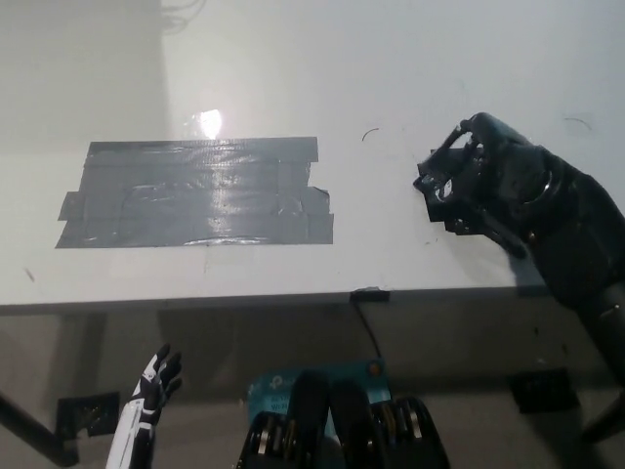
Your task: A stapler is kept on the black spot marked on the desk infront of the robot. The robot picks up the stapler using its right hand and passes it to a person
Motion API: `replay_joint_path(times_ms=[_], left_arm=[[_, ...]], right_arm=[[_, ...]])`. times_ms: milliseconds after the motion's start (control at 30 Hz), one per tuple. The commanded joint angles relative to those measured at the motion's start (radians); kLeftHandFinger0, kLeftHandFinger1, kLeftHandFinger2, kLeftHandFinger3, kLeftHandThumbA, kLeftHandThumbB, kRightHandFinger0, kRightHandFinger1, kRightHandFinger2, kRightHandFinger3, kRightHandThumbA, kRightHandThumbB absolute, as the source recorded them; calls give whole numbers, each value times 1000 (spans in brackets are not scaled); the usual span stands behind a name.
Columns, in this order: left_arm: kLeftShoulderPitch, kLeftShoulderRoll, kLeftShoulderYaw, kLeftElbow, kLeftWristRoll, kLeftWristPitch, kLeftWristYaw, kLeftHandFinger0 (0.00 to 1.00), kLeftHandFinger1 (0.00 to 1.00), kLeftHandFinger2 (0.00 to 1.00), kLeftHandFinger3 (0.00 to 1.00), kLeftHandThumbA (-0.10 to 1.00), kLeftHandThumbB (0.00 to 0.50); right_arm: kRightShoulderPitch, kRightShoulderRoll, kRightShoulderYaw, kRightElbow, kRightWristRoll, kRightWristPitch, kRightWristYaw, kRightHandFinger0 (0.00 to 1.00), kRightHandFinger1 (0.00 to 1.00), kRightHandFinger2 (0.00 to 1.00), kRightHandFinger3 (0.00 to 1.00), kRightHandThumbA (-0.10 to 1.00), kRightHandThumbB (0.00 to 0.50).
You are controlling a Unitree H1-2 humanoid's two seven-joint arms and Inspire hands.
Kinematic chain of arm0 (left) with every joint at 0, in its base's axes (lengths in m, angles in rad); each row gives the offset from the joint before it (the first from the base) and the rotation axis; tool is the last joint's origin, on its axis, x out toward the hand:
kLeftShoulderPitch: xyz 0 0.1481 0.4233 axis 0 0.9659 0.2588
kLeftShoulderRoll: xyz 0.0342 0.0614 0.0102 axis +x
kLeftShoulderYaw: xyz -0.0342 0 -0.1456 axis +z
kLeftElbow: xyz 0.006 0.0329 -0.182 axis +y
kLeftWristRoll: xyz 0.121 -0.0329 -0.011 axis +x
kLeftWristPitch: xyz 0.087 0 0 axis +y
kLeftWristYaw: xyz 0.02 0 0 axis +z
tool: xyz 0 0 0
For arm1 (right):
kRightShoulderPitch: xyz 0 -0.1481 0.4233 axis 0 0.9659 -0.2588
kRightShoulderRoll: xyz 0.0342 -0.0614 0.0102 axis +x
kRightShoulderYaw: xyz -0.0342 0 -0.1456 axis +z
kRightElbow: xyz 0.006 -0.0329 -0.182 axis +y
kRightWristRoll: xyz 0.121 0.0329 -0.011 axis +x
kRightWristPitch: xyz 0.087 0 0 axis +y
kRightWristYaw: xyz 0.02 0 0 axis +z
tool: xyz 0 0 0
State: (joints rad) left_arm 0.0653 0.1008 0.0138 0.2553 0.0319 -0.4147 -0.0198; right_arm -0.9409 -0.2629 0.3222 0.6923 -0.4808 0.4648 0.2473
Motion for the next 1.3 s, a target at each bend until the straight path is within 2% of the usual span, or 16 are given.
replay_joint_path(times_ms=[0, 33, 67, 100, 200, 233, 367, 433, 500, 567, 700, 767, 900, 967, 1033, 1267], left_arm=[[-9, 13, 2, -17, -15, -21, -13, 1000, 1000, 1000, 1000, 1000, 497], [-11, 12, 2, -12, -15, -28, -12, 1000, 1000, 1000, 1000, 1000, 497], [-12, 12, 2, -10, -15, -30, -12, 1000, 1000, 1000, 1000, 1000, 497], [-12, 11, 2, -11, -15, -27, -11, 1000, 1000, 1000, 1000, 1000, 497], [-11, 12, 2, -10, -11, -30, -10, 1000, 1000, 1000, 1000, 1000, 497], [-10, 11, 1, -12, -12, -24, -11, 1000, 1000, 1000, 1000, 1000, 498], [-11, 13, 1, -17, -7, -24, -9, 1000, 1000, 1000, 1000, 1000, 499], [-15, 12, 1, -15, -11, -24, -11, 1000, 1000, 1000, 1000, 1000, 500], [-16, 12, 1, -11, -13, -29, -11, 1000, 1000, 1000, 1000, 1000, 494], [-18, 12, 1, -9, -15, -33, -12, 1000, 1000, 1000, 1000, 1000, 495], [-20, 11, 1, -16, -9, -27, -9, 1000, 1000, 1000, 1000, 1000, 496], [-23, 10, 0, -16, -11, -25, -10, 1000, 1000, 1000, 1000, 1000, 497], [-32, 9, 1, -17, -23, -21, -15, 1000, 1000, 1000, 1000, 1000, 483], [-35, 9, 1, -11, -23, -27, -16, 1000, 1000, 1000, 1000, 1000, 485], [-36, 11, 0, -10, -22, -27, -16, 1000, 1000, 1000, 1000, 1000, 487], [-37, 11, 1, -8, -25, -26, -17, 1000, 1000, 1000, 1000, 1000, 486]], right_arm=[[-39, -31, -58, -44, 26, 5, 42, 259, 229, 343, 491, 978, 2], [-42, -33, -81, -42, 26, 5, 60, 124, 99, 261, 435, 980, 1], [-42, -33, -89, -42, 22, 5, 67, 124, 99, 261, 435, 980, 1], [-47, -35, -102, -30, 38, 5, 76, 5, 11, 204, 332, 967, 0], [-58, -41, -124, -2, 65, 5, 96, 11, 229, 504, 366, 982, 0], [-58, -44, -138, -1, 69, 5, 104, 266, 345, 635, 452, 988, 0], [-61, -51, -152, 21, 75, 5, 108, 8, 277, 656, 523, 998, 0], [-54, -51, -175, 20, 89, 5, 106, 42, 350, 746, 612, 979, 0], [-52, -48, -202, 31, 110, 5, 112, 126, 359, 752, 580, 984, 0], [-50, -41, -270, 48, 174, 5, 128, 5, 370, 765, 555, 960, 0], [-96, -29, -456, 183, 355, 5, 179, 0, 184, 582, 608, 850, 0], [-128, -36, -519, 255, 415, 5, 203, 0, 25, 431, 522, 901, 0], [-223, -76, -631, 453, 540, 5, 285, 0, 0, 14, 222, 1000, 0], [-263, -93, -665, 512, 573, 5, 333, 0, 0, 0, 75, 1000, 0], [-279, -96, -676, 530, 577, 5, 342, 0, 0, 0, 34, 1000, 5], [-331, -94, -683, 523, 592, 5, 381, 0, 0, 0, 0, 959, 29]])
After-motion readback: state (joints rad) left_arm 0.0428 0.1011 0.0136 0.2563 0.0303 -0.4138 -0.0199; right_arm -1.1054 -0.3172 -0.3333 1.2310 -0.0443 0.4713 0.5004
